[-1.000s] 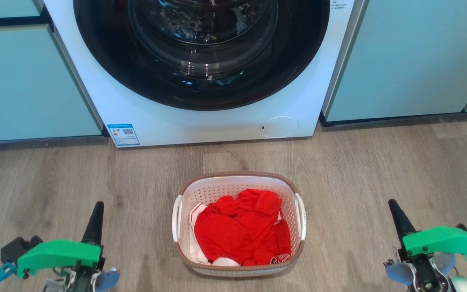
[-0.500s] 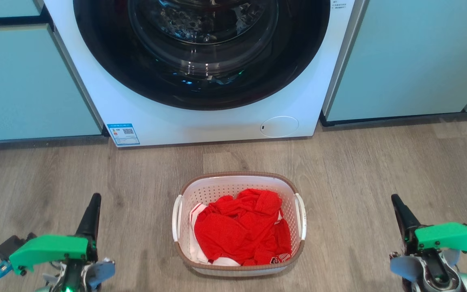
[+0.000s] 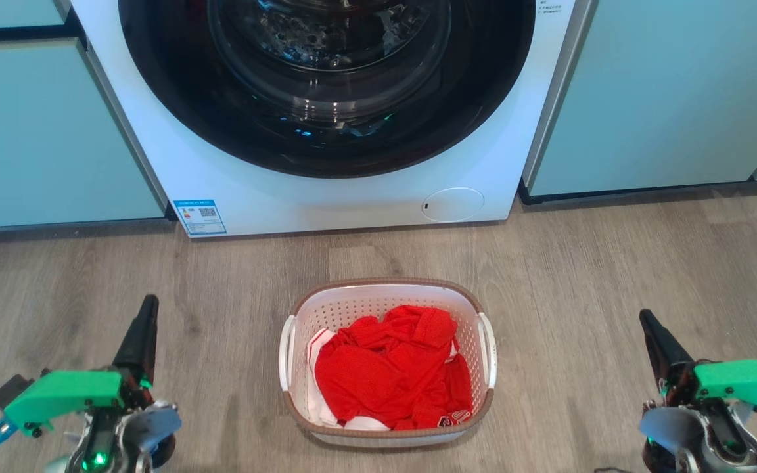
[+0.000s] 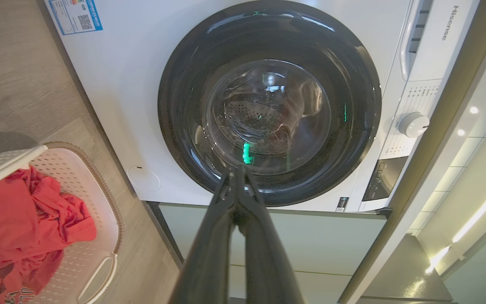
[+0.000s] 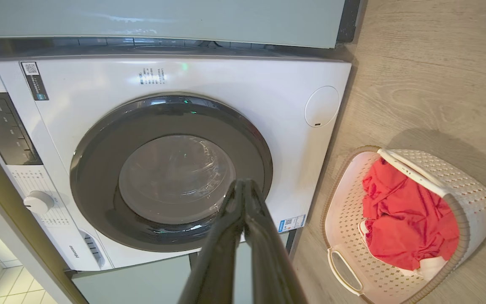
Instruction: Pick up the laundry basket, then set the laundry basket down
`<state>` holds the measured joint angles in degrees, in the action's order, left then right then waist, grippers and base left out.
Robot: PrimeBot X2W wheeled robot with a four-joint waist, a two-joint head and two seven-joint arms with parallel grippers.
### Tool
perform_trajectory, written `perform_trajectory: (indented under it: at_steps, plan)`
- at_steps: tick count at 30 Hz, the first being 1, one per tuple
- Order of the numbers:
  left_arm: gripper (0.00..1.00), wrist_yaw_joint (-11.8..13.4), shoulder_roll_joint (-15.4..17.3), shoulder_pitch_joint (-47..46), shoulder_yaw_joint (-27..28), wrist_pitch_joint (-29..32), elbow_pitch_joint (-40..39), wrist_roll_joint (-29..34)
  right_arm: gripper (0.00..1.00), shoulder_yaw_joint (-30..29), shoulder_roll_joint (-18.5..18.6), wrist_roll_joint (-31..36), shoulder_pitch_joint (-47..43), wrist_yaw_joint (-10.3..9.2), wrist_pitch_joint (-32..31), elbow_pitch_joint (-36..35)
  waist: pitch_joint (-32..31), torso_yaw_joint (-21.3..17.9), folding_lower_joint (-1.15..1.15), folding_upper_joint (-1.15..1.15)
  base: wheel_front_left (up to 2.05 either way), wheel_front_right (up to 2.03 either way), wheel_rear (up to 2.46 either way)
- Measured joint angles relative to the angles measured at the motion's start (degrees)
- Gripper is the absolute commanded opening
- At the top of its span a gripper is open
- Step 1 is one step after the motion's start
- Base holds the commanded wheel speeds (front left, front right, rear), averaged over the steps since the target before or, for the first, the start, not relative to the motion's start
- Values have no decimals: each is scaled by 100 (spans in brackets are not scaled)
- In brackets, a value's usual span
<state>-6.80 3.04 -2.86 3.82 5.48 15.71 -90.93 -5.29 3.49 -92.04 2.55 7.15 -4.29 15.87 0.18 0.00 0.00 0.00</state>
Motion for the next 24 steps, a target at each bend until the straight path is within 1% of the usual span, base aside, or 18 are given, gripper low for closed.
perform_trajectory:
  at_steps: [3, 24]
  plan:
    - [0, -30, -3, -26, 20, 26, 0, -145, 0, -20, 0, -138, 64, 0, -25, 0, 1, 0, 0, 0, 0, 0, 0]
    - [0, -30, -21, -40, 36, 34, 1, -145, 0, -59, -3, -137, 92, 0, -68, 0, 1, 0, 0, 0, 0, 0, 0]
